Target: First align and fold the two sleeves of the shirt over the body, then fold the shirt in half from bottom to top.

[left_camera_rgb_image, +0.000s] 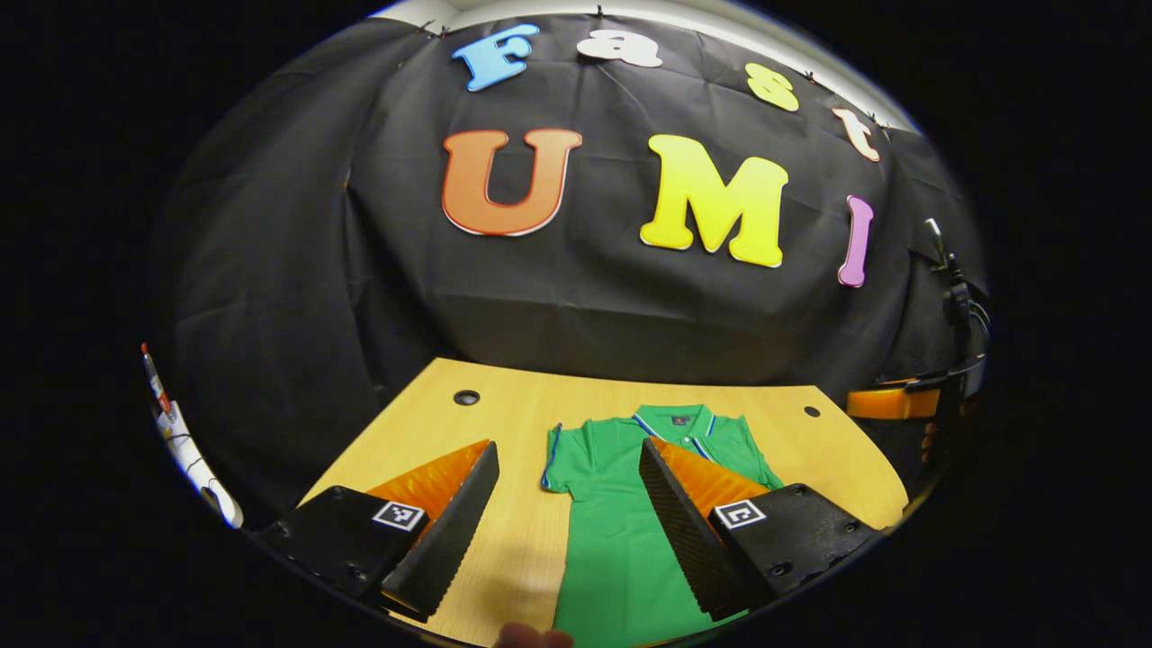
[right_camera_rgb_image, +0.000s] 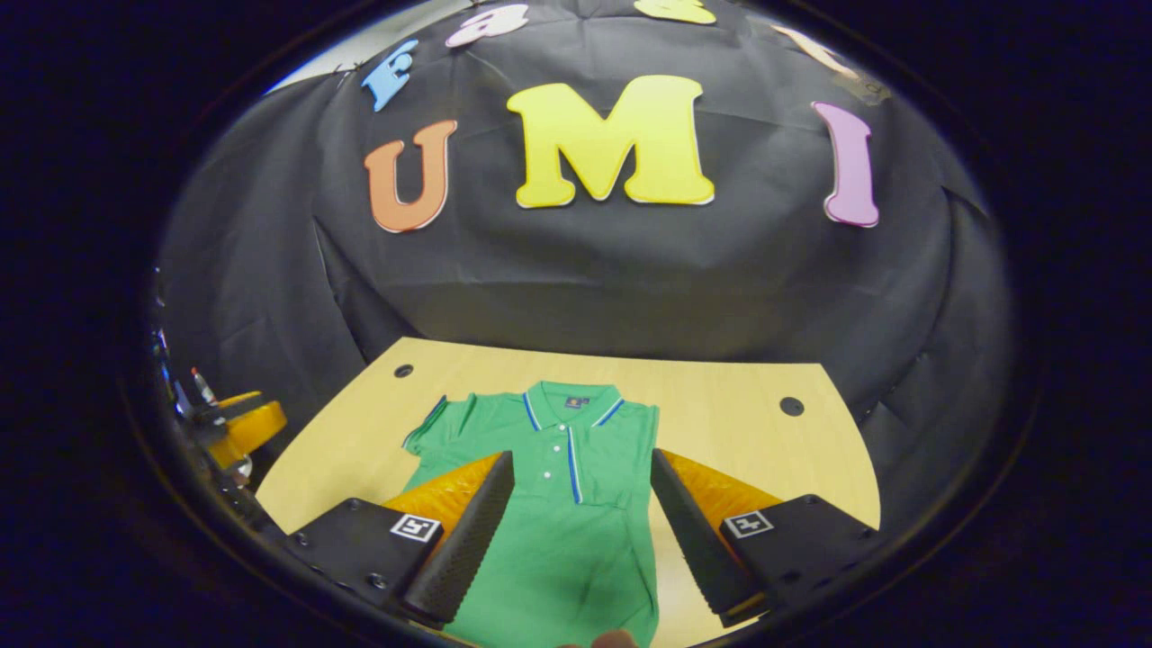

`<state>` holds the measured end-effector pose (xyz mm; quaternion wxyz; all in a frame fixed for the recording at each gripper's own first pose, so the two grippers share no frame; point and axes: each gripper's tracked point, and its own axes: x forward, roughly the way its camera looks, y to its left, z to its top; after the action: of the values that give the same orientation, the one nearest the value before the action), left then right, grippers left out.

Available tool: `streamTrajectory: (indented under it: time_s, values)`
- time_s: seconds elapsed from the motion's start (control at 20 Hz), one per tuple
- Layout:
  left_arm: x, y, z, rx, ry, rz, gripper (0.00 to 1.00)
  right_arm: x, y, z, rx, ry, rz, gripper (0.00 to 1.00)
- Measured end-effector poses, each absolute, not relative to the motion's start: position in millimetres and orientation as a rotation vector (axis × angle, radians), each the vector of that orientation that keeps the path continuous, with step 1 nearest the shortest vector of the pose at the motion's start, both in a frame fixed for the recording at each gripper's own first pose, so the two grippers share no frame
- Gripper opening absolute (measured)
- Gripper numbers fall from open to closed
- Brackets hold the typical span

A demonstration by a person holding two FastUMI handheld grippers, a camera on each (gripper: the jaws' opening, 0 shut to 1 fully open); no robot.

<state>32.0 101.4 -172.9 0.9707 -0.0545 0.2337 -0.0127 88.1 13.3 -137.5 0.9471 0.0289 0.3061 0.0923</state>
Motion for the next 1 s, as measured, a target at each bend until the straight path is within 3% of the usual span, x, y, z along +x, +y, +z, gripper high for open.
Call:
streamTrajectory:
  time_s: [0.1,0.25,0.3,0.35,0.4,0.55,0.6,0.85,0.9,1.0]
  values:
    - [43.6,96.3,-191.3,-0.149,0.522,-0.088,1.00,71.5,-1.4,-119.8,0.051,0.604,0.181,0.98]
    - [58.2,89.9,-217.4,-0.178,0.609,-0.181,0.99,54.2,-22.7,-91.2,0.035,0.564,0.164,0.98]
    - [59.8,89.5,-230.2,-0.167,0.664,-0.202,0.98,50.2,-30.3,-83.7,0.037,0.549,0.146,0.94]
    - [67.4,93.2,-239.3,-0.159,0.686,-0.201,0.99,44.0,-37.1,-78.2,0.037,0.536,0.133,0.98]
    - [77.1,94.7,-247.4,-0.157,0.699,-0.204,0.99,37.6,-44.0,-75.9,0.025,0.533,0.119,0.93]
    - [103.4,99.0,-267.4,-0.145,0.746,-0.213,0.99,11.7,-56.8,-79.5,0.019,0.535,0.093,0.98]
    - [113.1,99.3,-274.1,-0.147,0.764,-0.216,0.99,2.8,-59.5,-81.5,0.015,0.544,0.091,0.94]
    - [149.4,104.3,-310.1,-0.154,0.879,-0.246,0.99,-37.0,-82.1,-101.1,0.030,0.620,0.039,0.94]
    - [157.2,109.2,-321.1,-0.128,0.898,-0.245,0.99,-40.4,-86.2,-105.3,0.038,0.632,0.026,0.98]
    - [169.1,119.0,-343.0,-0.086,0.929,-0.234,0.99,-47.4,-91.2,-116.2,0.053,0.652,0.003,0.94]
